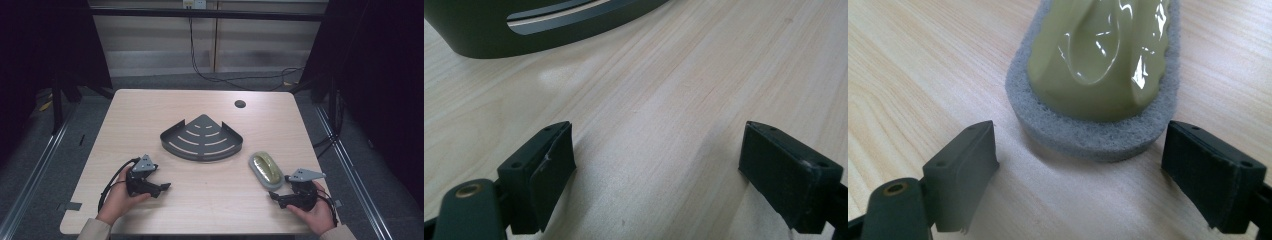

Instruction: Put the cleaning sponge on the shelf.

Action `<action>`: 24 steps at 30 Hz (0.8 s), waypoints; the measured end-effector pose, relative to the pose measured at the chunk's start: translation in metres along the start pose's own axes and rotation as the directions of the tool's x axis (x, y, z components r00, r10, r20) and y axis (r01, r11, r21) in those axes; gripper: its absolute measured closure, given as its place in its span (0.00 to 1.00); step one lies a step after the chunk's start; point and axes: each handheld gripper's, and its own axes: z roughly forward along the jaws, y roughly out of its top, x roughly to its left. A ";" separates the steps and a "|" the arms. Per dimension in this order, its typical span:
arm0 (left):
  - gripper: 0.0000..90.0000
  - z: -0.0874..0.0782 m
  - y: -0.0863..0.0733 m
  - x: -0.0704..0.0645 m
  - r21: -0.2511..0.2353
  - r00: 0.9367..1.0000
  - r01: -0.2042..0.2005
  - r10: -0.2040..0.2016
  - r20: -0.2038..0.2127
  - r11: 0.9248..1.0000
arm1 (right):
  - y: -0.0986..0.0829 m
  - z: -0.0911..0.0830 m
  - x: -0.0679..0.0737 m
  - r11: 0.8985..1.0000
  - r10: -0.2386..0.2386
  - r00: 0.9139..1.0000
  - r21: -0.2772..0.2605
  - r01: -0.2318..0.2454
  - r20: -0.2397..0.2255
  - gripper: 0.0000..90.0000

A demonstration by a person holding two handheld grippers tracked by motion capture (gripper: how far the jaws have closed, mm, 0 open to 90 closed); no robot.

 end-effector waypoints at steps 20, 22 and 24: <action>0.15 0.000 0.000 0.000 0.001 1.000 0.000 0.000 0.001 1.000 | 0.072 -0.026 -0.012 0.958 0.154 0.988 0.245 -0.149 -0.001 0.38; 0.15 0.000 0.000 0.000 0.001 1.000 0.000 0.000 0.000 1.000 | 0.077 -0.026 -0.013 0.956 0.153 0.988 0.251 -0.151 0.011 0.39; 0.15 0.000 0.000 0.000 0.003 1.000 -0.004 0.004 0.000 1.000 | 0.086 -0.025 -0.015 0.948 0.152 0.988 0.280 -0.150 0.015 0.41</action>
